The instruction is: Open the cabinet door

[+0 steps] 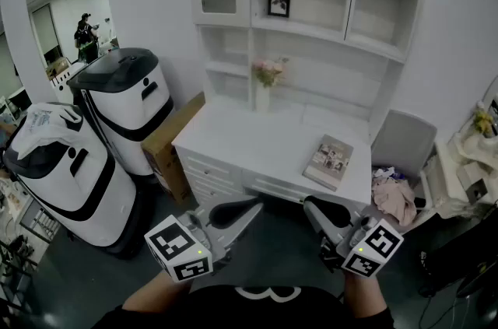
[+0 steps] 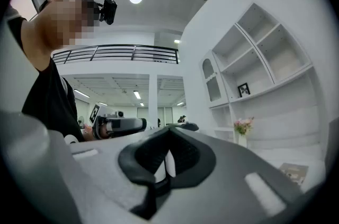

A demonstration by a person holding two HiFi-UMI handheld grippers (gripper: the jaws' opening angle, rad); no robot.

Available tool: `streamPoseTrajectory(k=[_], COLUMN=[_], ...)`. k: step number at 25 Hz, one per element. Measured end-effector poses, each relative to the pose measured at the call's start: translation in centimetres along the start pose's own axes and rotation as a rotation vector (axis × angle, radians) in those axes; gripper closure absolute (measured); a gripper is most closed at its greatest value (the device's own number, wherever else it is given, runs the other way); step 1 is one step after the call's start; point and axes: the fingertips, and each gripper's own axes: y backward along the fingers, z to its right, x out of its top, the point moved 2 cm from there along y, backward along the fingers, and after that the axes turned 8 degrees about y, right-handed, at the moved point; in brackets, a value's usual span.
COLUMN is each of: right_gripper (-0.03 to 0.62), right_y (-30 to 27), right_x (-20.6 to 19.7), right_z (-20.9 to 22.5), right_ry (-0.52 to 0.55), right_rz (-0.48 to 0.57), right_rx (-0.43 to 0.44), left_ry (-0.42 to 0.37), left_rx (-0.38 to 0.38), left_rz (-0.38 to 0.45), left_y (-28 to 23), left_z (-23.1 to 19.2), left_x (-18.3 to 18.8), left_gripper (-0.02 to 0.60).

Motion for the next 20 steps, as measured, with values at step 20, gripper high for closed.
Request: streamPoseTrajectory(k=[20], right_gripper=[0.591], right_y=[-5.6], right_x=[-0.2], right_z=[1.8], right_ry=[0.025], right_rz=[0.004], right_rx=[-0.054], left_ry=[-0.011], left_rx=[-0.031], left_rz=[0.018], left_y=[0.7], left_z=[-6.3], left_x=[1.9], left_gripper=[0.575])
